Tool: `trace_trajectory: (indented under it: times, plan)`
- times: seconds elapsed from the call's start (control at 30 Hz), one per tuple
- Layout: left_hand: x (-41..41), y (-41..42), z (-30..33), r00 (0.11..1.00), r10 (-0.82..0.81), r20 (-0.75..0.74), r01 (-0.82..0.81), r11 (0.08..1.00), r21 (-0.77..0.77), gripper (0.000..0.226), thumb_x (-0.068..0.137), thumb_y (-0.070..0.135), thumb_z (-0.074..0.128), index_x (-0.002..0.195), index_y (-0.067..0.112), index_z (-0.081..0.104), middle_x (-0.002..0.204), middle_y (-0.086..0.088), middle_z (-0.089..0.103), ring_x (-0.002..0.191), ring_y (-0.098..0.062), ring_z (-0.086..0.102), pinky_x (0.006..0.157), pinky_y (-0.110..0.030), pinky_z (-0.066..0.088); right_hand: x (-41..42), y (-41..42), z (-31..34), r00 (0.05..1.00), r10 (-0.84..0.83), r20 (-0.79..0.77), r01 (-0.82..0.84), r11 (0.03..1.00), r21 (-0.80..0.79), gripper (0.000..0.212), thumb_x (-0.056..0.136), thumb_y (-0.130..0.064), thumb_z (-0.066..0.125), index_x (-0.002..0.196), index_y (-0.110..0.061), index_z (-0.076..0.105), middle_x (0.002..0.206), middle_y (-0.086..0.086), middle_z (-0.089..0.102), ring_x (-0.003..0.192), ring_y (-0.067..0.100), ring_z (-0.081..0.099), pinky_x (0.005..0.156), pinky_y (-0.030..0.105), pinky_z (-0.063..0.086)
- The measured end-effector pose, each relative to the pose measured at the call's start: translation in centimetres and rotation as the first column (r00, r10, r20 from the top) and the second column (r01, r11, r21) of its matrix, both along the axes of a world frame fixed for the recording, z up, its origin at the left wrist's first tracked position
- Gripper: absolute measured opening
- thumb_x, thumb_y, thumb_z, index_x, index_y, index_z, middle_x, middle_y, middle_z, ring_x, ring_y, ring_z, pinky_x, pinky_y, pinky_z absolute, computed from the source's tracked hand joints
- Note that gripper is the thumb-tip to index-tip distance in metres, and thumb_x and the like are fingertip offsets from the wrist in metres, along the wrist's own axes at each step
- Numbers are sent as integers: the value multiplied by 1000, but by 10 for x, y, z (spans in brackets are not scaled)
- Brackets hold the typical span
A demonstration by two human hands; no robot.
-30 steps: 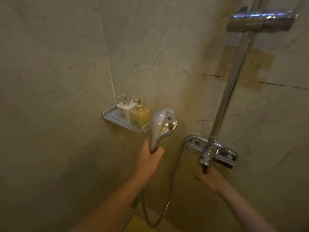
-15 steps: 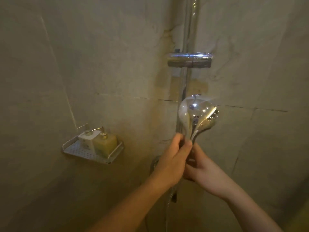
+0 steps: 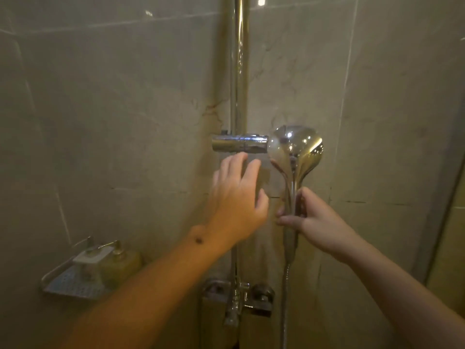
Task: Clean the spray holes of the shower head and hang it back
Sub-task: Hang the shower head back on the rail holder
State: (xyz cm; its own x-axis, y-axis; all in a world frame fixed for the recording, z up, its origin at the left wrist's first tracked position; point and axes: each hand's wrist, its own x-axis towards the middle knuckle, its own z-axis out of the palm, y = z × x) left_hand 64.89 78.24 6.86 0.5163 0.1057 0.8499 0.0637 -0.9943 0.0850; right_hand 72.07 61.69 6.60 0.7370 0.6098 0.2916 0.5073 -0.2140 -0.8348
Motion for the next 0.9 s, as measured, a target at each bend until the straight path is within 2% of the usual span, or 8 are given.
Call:
trace_trajectory:
  times: [0.07, 0.17, 0.27, 0.43, 0.63, 0.7, 0.83, 0.9]
  plan:
    - [3, 6, 13, 999, 39, 4, -39, 998, 52, 63, 84, 27, 60, 143, 10, 49, 153, -17, 40, 145, -33, 33, 115, -45, 30, 7, 0, 24, 1000, -21, 17, 19, 998, 63, 28, 85, -6, 72, 106, -16, 56, 97, -1, 72, 93, 10, 69, 82, 30, 52]
    - [11, 15, 23, 992, 107, -71, -99, 988, 117, 73, 87, 29, 61, 154, 14, 35, 164, -16, 25, 153, -32, 16, 121, -44, 14, 18, 5, 58, 997, -35, 68, 25, 989, 145, 28, 86, -4, 71, 107, -13, 55, 98, 2, 72, 95, 15, 70, 84, 34, 53]
    - [19, 22, 26, 971, 187, -148, -164, 974, 155, 80, 86, 35, 62, 157, 19, 28, 165, -14, 23, 154, -34, 14, 122, -49, 15, 28, 13, 94, 993, -44, 110, 24, 984, 176, 27, 90, -7, 68, 112, -10, 52, 98, 3, 70, 90, 12, 73, 72, 27, 51]
    - [23, 29, 26, 979, 171, -109, -152, 974, 169, 82, 82, 30, 65, 156, 22, 33, 162, -11, 32, 151, -35, 22, 121, -49, 18, 44, 30, 147, 983, -60, 173, 27, 982, 189, 21, 93, -12, 65, 109, -13, 51, 100, 2, 70, 91, 11, 73, 71, 31, 52]
    - [23, 33, 21, 986, 145, -82, -127, 973, 194, 82, 81, 26, 63, 157, 21, 32, 163, -11, 32, 153, -35, 20, 122, -47, 17, 43, 50, 191, 982, -48, 183, 8, 977, 214, 29, 94, -13, 64, 119, -9, 49, 103, 5, 70, 92, 12, 73, 93, 53, 54]
    - [25, 34, 21, 986, 152, -72, -134, 968, 211, 81, 81, 28, 61, 157, 20, 33, 162, -12, 32, 152, -36, 21, 122, -49, 21, 40, 57, 200, 982, -40, 185, -4, 973, 231, 30, 95, -12, 62, 121, -9, 48, 104, 5, 69, 94, 13, 72, 94, 55, 53]
    - [27, 36, 18, 980, 175, -91, -150, 961, 232, 87, 82, 34, 62, 160, 21, 24, 166, -13, 24, 154, -35, 13, 122, -47, 13, 38, 70, 209, 984, -14, 178, -32, 967, 251, 32, 95, -11, 62, 123, -10, 47, 106, 5, 67, 95, 15, 71, 93, 52, 54]
    - [27, 36, 17, 982, 167, -89, -142, 962, 231, 83, 84, 38, 53, 160, 22, 22, 166, -13, 22, 154, -35, 11, 123, -48, 11, 38, 77, 208, 982, -17, 187, -28, 971, 237, 39, 95, -13, 63, 129, -9, 44, 105, 5, 68, 96, 15, 71, 92, 52, 55]
